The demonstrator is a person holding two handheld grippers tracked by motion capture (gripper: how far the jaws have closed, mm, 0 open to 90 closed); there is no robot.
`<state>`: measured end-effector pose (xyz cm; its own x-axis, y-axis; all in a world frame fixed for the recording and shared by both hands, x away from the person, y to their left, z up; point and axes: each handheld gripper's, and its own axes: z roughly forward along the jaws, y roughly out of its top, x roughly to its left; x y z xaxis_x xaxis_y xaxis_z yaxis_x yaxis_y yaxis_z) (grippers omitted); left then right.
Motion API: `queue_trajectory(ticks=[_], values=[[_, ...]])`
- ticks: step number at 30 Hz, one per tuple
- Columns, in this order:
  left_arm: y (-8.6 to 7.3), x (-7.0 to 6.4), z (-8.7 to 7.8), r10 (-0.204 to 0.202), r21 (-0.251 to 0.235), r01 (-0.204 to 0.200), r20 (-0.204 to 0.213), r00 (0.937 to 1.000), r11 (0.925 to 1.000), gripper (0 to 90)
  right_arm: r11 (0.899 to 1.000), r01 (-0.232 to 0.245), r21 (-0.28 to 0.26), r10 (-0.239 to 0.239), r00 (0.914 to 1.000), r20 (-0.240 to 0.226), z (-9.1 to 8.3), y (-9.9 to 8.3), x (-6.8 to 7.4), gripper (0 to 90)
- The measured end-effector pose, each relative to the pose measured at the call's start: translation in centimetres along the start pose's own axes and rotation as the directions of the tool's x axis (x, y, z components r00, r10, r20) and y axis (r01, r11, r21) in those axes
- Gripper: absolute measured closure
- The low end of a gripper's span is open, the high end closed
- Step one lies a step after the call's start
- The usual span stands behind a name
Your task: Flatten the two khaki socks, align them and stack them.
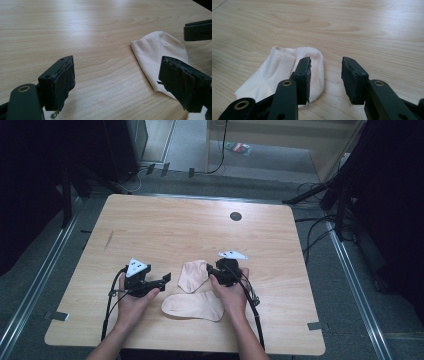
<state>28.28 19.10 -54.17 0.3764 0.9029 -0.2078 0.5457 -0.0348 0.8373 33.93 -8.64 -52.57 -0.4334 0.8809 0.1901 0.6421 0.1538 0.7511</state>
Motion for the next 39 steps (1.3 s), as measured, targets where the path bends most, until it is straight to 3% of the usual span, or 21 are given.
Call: queue_trajectory(ticks=[6,12,14,16,20,23,26,30,36,39], values=[[0.2,-0.2,-0.1,0.01,0.013,-0.01,0.013,0.9999,0.9999,16.7,0.999,0.005,0.043,-0.005,0.9999,-0.011,1.4,-0.3,-0.1,70.9],[0.8,-0.8,-0.2,0.021,0.008,-0.022,0.04,0.999,0.9997,21.3,0.998,0.025,0.049,-0.025,0.9996,-0.016,1.6,-0.5,0.0,90.0],[0.9,-1.0,-0.2,0.027,0.012,-0.028,0.05,0.9984,0.9995,22.7,0.999,0.017,0.045,-0.017,0.9998,-0.006,1.5,-0.4,0.0,89.3],[0.8,-1.0,-0.1,0.026,0.015,-0.027,0.05,0.9984,0.9995,23.0,0.999,0.007,0.037,-0.007,1.0,0.004,1.3,-0.4,0.0,79.1],[0.6,-0.6,-0.1,0.019,0.018,-0.02,0.042,0.9989,0.9996,23.0,1.0,0.018,0.0,-0.018,0.9997,0.013,0.7,-0.2,0.2,69.2],[0.6,-0.3,-0.2,0.01,0.017,-0.01,0.039,0.9992,0.9998,23.2,0.999,0.042,-0.032,-0.043,0.9991,-0.006,0.1,0.0,0.8,71.3],[0.6,-0.2,-0.2,0.006,0.017,-0.007,0.036,0.9993,0.9998,23.2,0.997,0.08,-0.004,-0.08,0.9931,-0.086,0.4,0.0,1.9,74.0],[0.5,-0.1,-0.2,0.002,0.018,-0.003,0.032,0.9995,0.9998,23.2,0.992,0.122,0.038,-0.116,0.9838,-0.137,1.3,-0.1,3.2,74.9],[0.5,0.2,-0.3,-0.003,0.018,0.002,0.033,0.9995,0.9998,23.3,0.988,0.126,0.088,-0.115,0.9862,-0.119,2.0,-0.4,3.5,67.2],[0.4,0.2,-0.2,-0.003,0.02,0.003,0.032,0.9995,0.9998,23.2,0.984,0.148,0.1,-0.136,0.9838,-0.117,2.0,-0.6,3.8,65.3]])
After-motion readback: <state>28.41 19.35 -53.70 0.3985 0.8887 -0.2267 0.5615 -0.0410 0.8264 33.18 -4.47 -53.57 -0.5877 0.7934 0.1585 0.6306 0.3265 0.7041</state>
